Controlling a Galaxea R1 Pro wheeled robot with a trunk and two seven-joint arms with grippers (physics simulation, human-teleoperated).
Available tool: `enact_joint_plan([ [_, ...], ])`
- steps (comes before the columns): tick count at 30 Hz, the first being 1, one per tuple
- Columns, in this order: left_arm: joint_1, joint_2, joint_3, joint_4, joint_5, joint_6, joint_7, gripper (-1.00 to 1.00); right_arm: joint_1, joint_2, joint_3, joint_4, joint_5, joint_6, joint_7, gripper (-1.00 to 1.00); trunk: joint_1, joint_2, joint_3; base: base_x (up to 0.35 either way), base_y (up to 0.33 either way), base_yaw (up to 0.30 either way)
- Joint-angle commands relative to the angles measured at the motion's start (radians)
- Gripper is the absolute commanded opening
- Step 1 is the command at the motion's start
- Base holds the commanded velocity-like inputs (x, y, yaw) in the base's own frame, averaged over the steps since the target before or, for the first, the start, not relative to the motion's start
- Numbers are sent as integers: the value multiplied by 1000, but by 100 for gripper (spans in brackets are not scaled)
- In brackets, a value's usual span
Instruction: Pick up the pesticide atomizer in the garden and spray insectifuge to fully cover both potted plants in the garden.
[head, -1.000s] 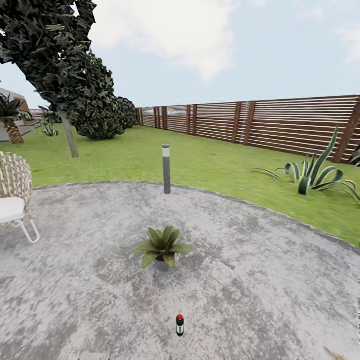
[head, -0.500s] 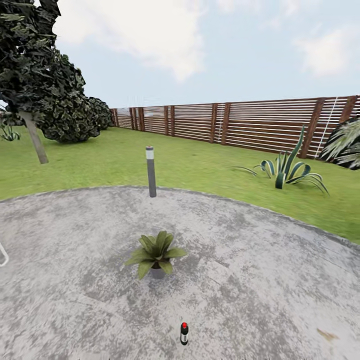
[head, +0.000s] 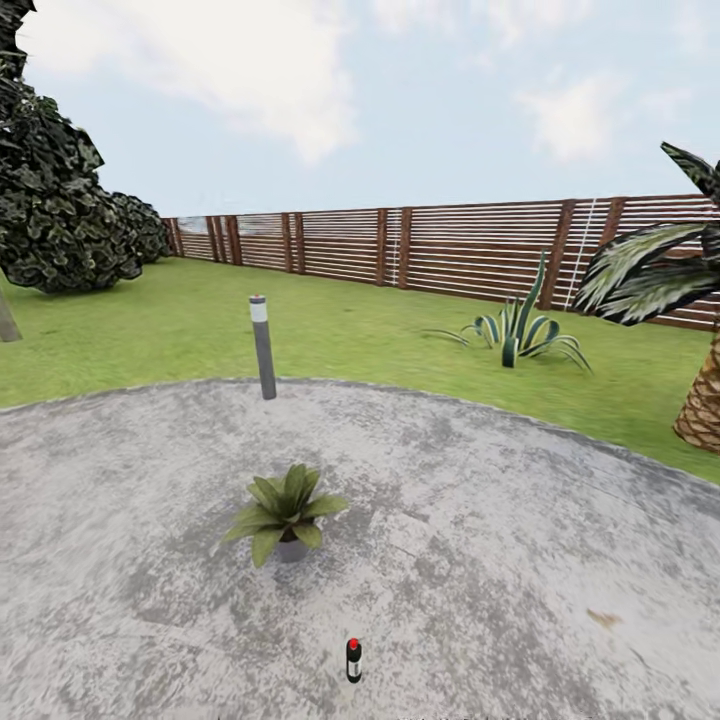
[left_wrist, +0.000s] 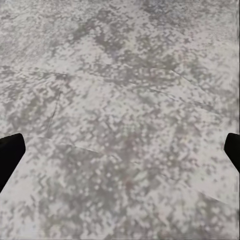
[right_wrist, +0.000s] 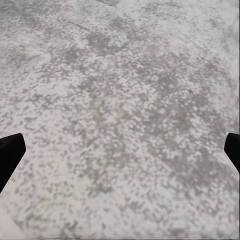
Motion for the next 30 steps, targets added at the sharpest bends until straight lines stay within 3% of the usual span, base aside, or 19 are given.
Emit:
enact_joint_plan([
  [1,0,0,1,0,1,-3,0,100,-1,0,0,1,1,-3,0,100,0,0,-1,-1,2,-300],
  [8,0,0,1,0,1,-3,0,100,-1,0,0,1,1,-3,1,100,0,0,-4,-5,21,-298],
  [18,0,0,2,0,1,-3,0,100,-1,0,0,1,1,-3,1,100,0,0,-12,-102,223,-277],
  [30,0,0,2,0,1,-4,0,100,-1,0,0,0,1,-3,1,100,0,0,-22,-7,14,-274],
])
